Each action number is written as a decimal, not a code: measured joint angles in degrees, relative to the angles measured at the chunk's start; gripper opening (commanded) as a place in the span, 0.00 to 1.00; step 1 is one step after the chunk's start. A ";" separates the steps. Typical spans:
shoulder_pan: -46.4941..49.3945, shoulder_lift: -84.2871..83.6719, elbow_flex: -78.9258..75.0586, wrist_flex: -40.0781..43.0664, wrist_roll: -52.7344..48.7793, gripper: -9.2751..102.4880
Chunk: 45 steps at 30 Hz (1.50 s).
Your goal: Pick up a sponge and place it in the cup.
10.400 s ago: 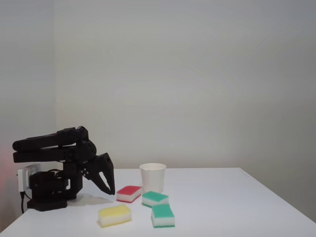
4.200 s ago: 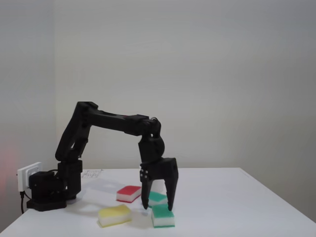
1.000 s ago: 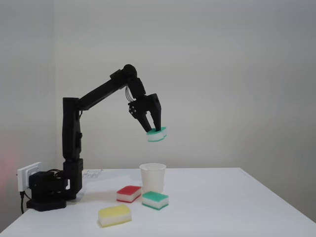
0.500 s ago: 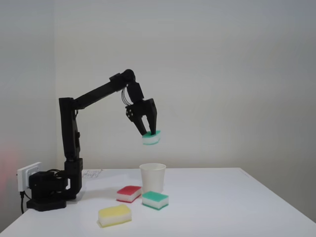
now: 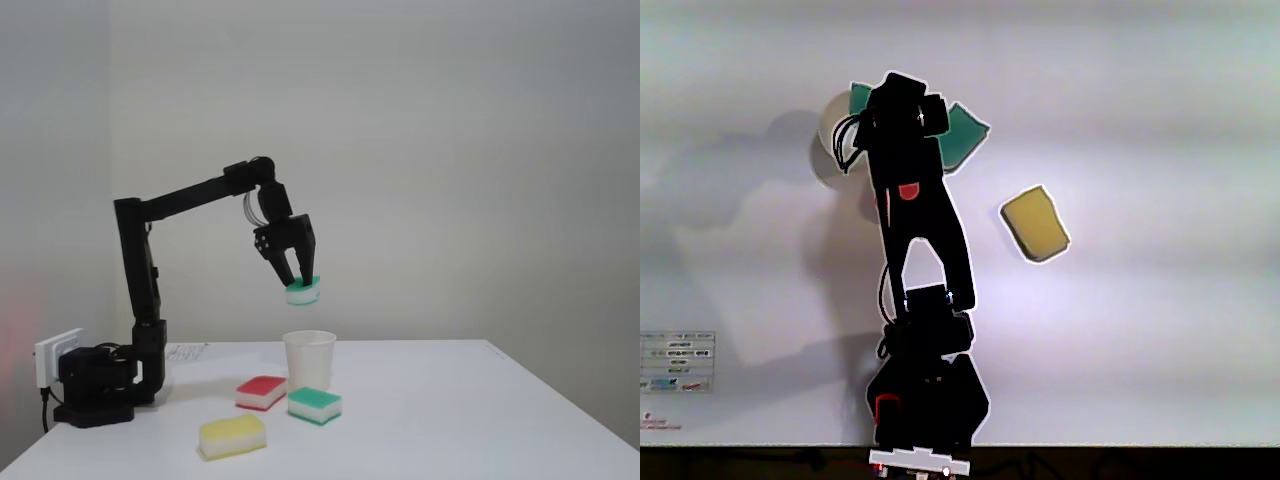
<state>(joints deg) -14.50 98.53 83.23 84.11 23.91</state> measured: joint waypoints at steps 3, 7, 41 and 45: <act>-0.35 1.67 5.62 -4.04 0.88 0.08; -1.58 2.02 9.84 -7.65 0.97 0.08; -3.08 1.76 17.23 -14.68 5.36 0.22; -3.52 1.76 17.23 -15.91 5.27 0.30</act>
<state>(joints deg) -18.02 100.28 100.46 68.20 29.18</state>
